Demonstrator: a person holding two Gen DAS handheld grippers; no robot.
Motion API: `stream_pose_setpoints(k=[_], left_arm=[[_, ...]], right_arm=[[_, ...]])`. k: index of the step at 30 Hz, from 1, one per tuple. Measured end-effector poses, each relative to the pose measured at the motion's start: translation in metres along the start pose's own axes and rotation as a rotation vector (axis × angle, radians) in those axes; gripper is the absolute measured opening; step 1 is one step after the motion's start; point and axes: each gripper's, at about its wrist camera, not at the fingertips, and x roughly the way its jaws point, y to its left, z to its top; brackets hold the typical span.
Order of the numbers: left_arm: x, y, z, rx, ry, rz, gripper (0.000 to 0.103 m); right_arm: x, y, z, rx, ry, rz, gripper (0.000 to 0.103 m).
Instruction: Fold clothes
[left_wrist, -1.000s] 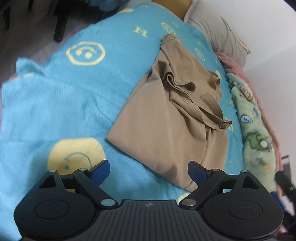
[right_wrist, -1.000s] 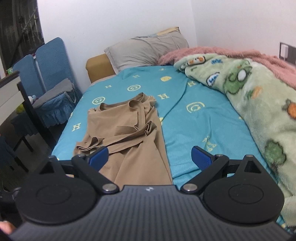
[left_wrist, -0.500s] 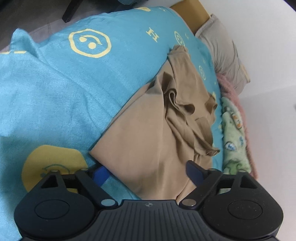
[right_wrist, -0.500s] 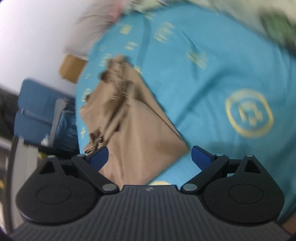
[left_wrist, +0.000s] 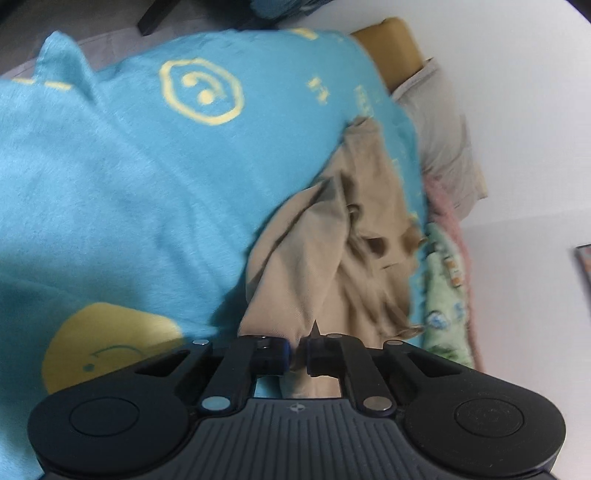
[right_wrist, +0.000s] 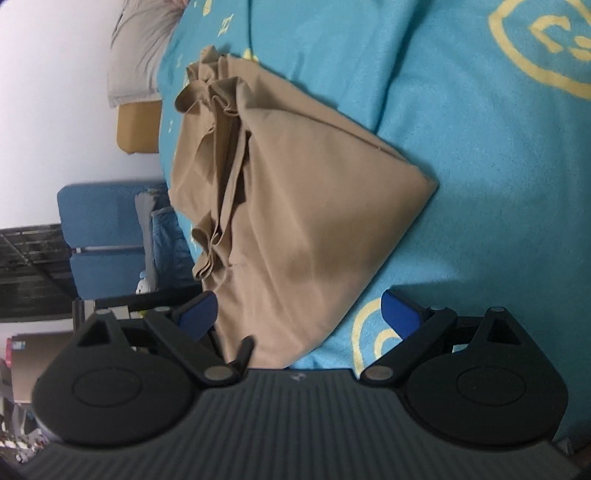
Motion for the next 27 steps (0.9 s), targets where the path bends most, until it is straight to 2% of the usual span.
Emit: stream_pose_setpoints(k=[1, 5, 7, 9, 14, 16, 21, 27], left_arm=[[-0.004, -0.004, 0.000, 0.010, -0.014, -0.026, 0.007], [-0.015, -0.014, -0.002, 0.052, -0.050, -0.095, 0.007], [-0.017, -0.017, -0.002, 0.061, -0.061, -0.107, 0.007], [-0.017, -0.018, -0.002, 0.057, -0.068, -0.112, 0.007], [-0.027, -0.027, -0.007, 0.100, -0.098, -0.131, 0.007], [-0.043, -0.031, -0.011, 0.125, -0.126, -0.164, 0.006], [-0.073, -0.052, -0.021, 0.144, -0.178, -0.231, 0.005], [-0.139, -0.065, -0.051, 0.150, -0.198, -0.274, 0.005]], right_arm=[[-0.003, 0.000, 0.002, -0.007, -0.031, -0.007, 0.081], [-0.016, 0.002, 0.011, -0.025, -0.148, -0.032, 0.061], [-0.018, 0.009, 0.012, -0.075, -0.172, -0.041, 0.024], [-0.020, 0.016, 0.013, -0.125, -0.196, -0.050, 0.012], [-0.039, 0.042, 0.008, -0.264, -0.270, 0.005, 0.009], [-0.047, 0.050, 0.009, -0.311, -0.293, 0.028, 0.008], [-0.076, 0.070, 0.008, -0.347, -0.337, 0.104, 0.007], [-0.136, 0.083, -0.017, -0.397, -0.339, 0.166, 0.007]])
